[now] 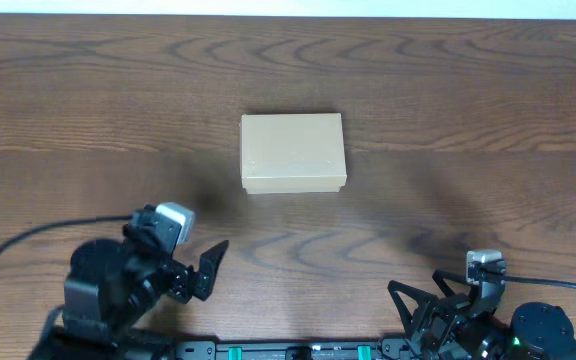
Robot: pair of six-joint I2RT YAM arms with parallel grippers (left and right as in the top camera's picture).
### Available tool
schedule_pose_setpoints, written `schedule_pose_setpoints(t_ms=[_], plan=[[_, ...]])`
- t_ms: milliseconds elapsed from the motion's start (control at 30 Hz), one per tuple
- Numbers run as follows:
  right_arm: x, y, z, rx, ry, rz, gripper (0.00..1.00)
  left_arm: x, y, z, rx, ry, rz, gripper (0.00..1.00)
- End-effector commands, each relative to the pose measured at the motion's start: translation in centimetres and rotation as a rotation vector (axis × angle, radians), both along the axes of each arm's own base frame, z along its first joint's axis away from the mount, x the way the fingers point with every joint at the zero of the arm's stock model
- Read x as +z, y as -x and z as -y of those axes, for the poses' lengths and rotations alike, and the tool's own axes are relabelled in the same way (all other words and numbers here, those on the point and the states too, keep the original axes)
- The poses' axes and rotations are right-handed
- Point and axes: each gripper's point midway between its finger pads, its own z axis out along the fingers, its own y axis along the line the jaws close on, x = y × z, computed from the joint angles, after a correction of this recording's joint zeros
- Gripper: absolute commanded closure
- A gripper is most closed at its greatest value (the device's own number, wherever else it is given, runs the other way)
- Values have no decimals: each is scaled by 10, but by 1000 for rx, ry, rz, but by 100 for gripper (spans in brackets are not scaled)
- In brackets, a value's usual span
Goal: Pack container
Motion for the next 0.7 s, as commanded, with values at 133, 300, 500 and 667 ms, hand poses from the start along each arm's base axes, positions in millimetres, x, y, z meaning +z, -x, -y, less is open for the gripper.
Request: schedule_pose_setpoints(t_ms=[133,300,500,667], plan=[[-2,1,-2,6,-11,-13,1,-53,-10,-30,151,-15,96,5],[-2,1,-2,6,-11,-13,1,-77,-11,-35,186,-3,101,5],[-2,1,-2,6,-11,-13,1,-104,-9,-35,190,2,82,5],[-2,1,-2,6,-11,-13,1,-123,-9,-34,236,74,38,5]])
